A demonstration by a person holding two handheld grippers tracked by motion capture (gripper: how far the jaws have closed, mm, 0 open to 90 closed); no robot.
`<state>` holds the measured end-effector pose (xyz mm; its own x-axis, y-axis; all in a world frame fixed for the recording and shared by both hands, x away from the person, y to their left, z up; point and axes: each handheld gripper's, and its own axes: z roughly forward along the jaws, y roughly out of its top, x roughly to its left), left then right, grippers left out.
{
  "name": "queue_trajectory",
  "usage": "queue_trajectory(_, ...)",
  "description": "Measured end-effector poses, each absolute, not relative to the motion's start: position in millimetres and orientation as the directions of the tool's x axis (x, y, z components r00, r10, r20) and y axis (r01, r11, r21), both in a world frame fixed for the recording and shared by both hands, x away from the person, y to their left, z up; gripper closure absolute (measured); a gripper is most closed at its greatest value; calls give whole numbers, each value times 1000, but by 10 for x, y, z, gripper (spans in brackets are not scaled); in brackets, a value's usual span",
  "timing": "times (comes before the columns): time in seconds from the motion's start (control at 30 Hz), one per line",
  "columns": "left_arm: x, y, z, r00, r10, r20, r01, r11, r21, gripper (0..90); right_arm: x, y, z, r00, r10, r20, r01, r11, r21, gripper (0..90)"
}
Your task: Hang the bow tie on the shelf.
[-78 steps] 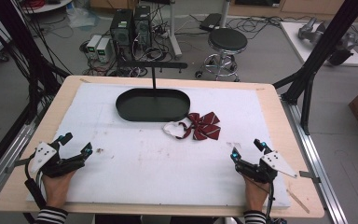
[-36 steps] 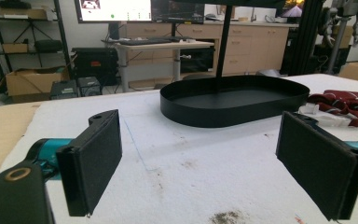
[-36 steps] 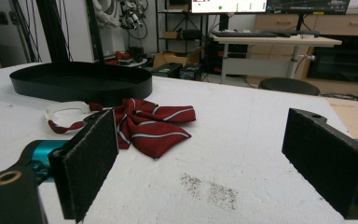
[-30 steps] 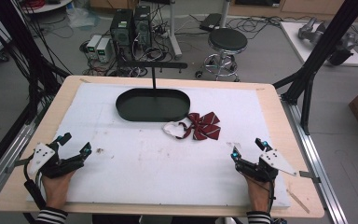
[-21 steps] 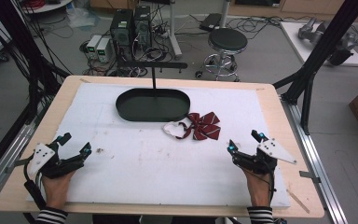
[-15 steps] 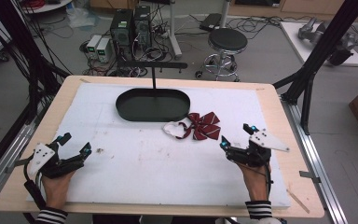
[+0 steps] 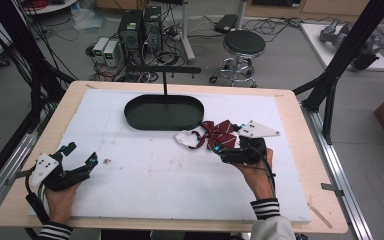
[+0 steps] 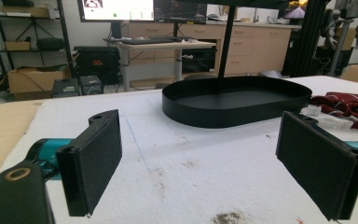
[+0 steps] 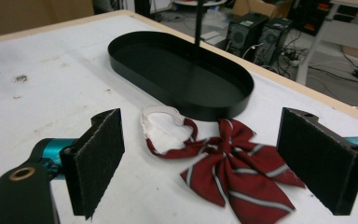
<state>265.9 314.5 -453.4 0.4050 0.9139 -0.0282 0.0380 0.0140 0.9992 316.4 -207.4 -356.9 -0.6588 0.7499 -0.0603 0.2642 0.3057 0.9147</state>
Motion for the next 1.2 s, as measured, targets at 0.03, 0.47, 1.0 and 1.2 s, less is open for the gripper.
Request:
queue_trajectory(0.03, 2659, 3145, -4534, 405, 914, -28, 38, 14, 999, 147, 3197, -2022, -3551, -666, 742, -74, 263, 327, 908, 140)
queue_trajectory(0.47, 2663, 3147, -4532, 408, 913, -28, 44, 11, 999, 147, 3522, -1531, -3520, -726, 687, -40, 330, 398, 856, 174)
queue_trajectory(1.0, 2662, 3148, -4532, 406, 914, -27, 42, 11, 999, 147, 3904, -1102, -3637, -790, 612, 41, 444, 525, 726, 182)
queue_trajectory(1.2, 2663, 3147, -4532, 407, 913, -28, 43, 11, 999, 147, 3995, -995, -3707, -804, 593, 46, 470, 586, 660, 198)
